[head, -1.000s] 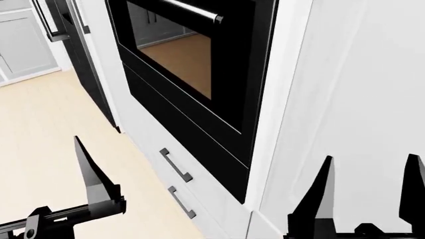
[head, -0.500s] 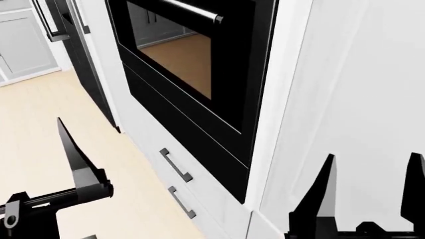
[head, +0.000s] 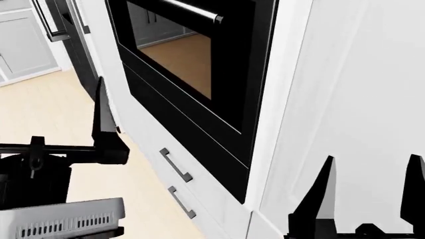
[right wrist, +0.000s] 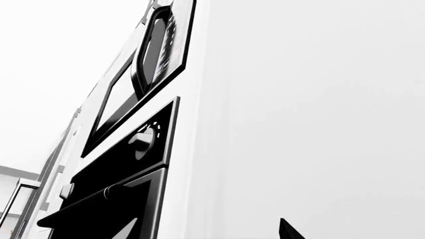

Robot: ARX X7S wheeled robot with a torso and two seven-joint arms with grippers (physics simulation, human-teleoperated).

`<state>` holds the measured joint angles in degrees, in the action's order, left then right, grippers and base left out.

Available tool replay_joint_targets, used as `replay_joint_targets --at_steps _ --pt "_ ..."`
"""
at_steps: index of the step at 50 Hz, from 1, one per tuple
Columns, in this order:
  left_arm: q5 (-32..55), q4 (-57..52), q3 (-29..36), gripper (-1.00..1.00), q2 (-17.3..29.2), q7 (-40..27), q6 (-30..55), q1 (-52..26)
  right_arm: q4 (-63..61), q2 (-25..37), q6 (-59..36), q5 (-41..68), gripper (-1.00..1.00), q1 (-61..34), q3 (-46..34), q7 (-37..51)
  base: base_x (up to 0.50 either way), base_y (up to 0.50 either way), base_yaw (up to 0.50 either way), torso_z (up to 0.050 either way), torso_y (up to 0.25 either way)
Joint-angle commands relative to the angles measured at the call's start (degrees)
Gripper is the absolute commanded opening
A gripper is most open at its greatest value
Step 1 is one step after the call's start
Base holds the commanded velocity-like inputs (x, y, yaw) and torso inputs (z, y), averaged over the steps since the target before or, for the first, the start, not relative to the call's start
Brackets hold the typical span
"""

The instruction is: Open the oven door

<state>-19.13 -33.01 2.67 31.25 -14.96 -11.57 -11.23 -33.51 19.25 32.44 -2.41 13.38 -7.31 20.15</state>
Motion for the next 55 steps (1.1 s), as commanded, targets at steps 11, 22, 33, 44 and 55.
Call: replay_joint_targets --at_steps 11,22,33,44,55 --pt "-1.5 7.8 5.7 1.00 -2.2 0.2 -1.6 -11.8 0.1 0.4 -0.3 0.1 1.00 -0.3 -0.2 0.4 0.00 0.00 0.00 0.000 0.000" --pt "-2.6 14.4 10.6 1.00 -5.5 -1.7 -6.5 -18.0 0.0 0.7 -0.7 0.6 1.00 -0.7 -0.2 0.6 0.00 0.00 0.00 0.000 0.000" --pt "-4.2 21.6 13.4 1.00 -6.8 -5.1 -12.7 -20.8 0.1 0.8 -0.3 0.4 1.00 -0.5 -0.4 0.9 0.00 0.00 0.00 0.000 0.000" --pt "-6.4 28.0 15.9 1.00 -8.2 -6.7 -15.0 -23.3 0.2 1.1 0.0 0.6 1.00 -0.6 -0.6 1.0 0.00 0.00 0.00 0.000 0.000" --pt "-7.4 33.0 17.3 1.00 -9.1 -8.9 -17.1 -24.5 0.1 1.2 0.3 0.5 1.00 -0.3 -0.9 1.2 0.00 0.00 0.00 0.000 0.000"
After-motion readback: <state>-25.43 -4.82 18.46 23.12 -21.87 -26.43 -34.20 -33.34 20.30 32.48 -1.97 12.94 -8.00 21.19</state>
